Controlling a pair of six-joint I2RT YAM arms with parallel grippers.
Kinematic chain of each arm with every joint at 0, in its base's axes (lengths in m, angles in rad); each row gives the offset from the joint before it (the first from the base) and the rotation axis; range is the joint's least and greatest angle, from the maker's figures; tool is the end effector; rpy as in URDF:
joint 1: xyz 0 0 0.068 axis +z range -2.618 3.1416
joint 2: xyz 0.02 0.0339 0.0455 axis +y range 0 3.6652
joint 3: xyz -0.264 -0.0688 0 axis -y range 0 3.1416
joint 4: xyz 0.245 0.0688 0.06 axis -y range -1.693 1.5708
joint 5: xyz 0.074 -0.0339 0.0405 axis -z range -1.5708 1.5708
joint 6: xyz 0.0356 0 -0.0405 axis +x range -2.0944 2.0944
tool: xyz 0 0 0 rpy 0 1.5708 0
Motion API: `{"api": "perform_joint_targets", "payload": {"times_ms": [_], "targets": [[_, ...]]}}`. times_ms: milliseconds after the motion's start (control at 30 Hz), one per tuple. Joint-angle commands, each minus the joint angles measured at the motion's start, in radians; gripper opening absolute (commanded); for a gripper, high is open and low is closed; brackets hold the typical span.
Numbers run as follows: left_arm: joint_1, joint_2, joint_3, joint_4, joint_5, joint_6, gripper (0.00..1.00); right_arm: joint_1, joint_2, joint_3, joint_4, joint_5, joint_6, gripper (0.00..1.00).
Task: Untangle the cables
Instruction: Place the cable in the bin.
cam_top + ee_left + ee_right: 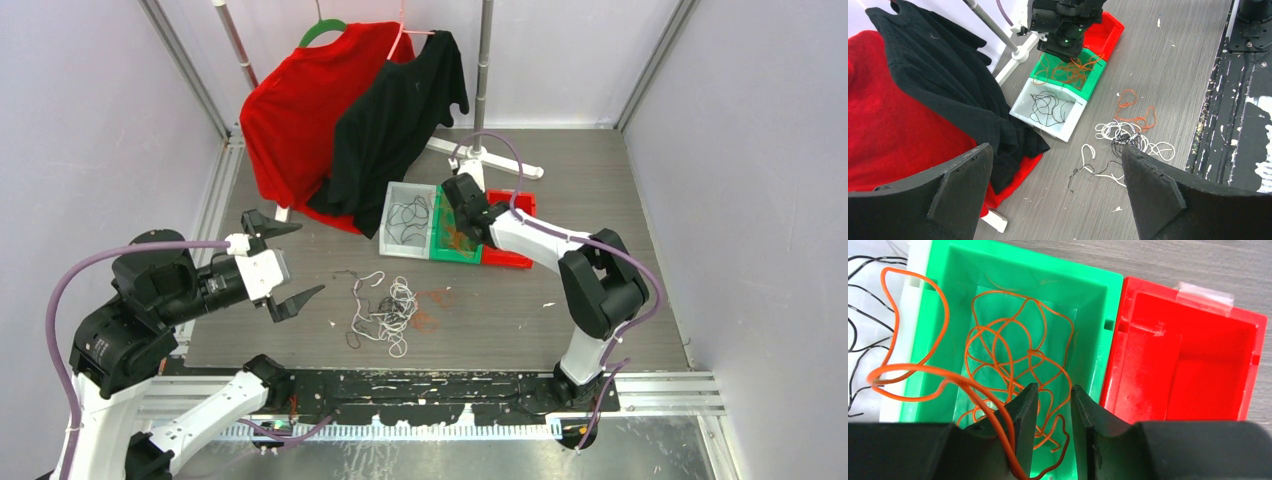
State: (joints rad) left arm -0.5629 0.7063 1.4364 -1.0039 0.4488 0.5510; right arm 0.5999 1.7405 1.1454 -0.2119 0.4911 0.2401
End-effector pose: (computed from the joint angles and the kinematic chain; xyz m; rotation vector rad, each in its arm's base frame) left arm 0.0457 -0.0471 0.4643 1.2228 1.3713 -0.4214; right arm 0.3182 0.1973 0.2099 -0.1801 2.2582 -0.1467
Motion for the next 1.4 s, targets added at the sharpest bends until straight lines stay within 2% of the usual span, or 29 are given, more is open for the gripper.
{"api": "perform_joint_targets", "payload": {"times_ms": [0, 67, 133, 500, 633, 767, 833, 967, 1233, 1367], "targets": [[-0.003, -0.006, 0.018, 0.022, 0.016, 0.0, 1.0, -0.008, -0.01, 0.1, -0.071, -0.002, 0.019, 0.4], [-0.004, -0.007, 0.014, 0.02, 0.015, 0.005, 1.0, -0.013, 0.003, 0.13, -0.097, -0.007, 0.018, 0.48], [-0.003, -0.007, 0.013, 0.018, 0.014, 0.012, 0.99, -0.021, 0.022, 0.174, -0.135, -0.029, 0.018, 0.51], [-0.003, -0.001, 0.013, 0.017, 0.025, 0.027, 0.99, -0.071, 0.118, 0.368, -0.367, -0.12, -0.032, 0.53], [-0.003, -0.001, 0.007, 0.022, 0.027, 0.03, 0.99, -0.099, 0.09, 0.357, -0.4, -0.32, -0.017, 0.56], [-0.003, 0.0, 0.002, 0.022, 0.028, 0.04, 0.99, -0.155, 0.0, 0.257, -0.315, -0.522, 0.051, 0.61], [-0.003, 0.003, 0.002, 0.023, 0.031, 0.041, 0.99, -0.177, -0.04, 0.201, -0.262, -0.571, 0.079, 0.64], [-0.003, 0.011, 0.011, 0.022, 0.043, 0.037, 0.99, -0.201, -0.076, 0.155, -0.227, -0.593, 0.111, 0.71], [-0.003, 0.016, 0.019, 0.012, 0.045, 0.04, 0.99, -0.215, -0.106, 0.166, -0.214, -0.586, 0.139, 0.72], [-0.003, 0.019, 0.027, 0.005, 0.044, 0.047, 0.99, -0.222, -0.13, 0.141, -0.196, -0.474, 0.134, 0.71]]}}
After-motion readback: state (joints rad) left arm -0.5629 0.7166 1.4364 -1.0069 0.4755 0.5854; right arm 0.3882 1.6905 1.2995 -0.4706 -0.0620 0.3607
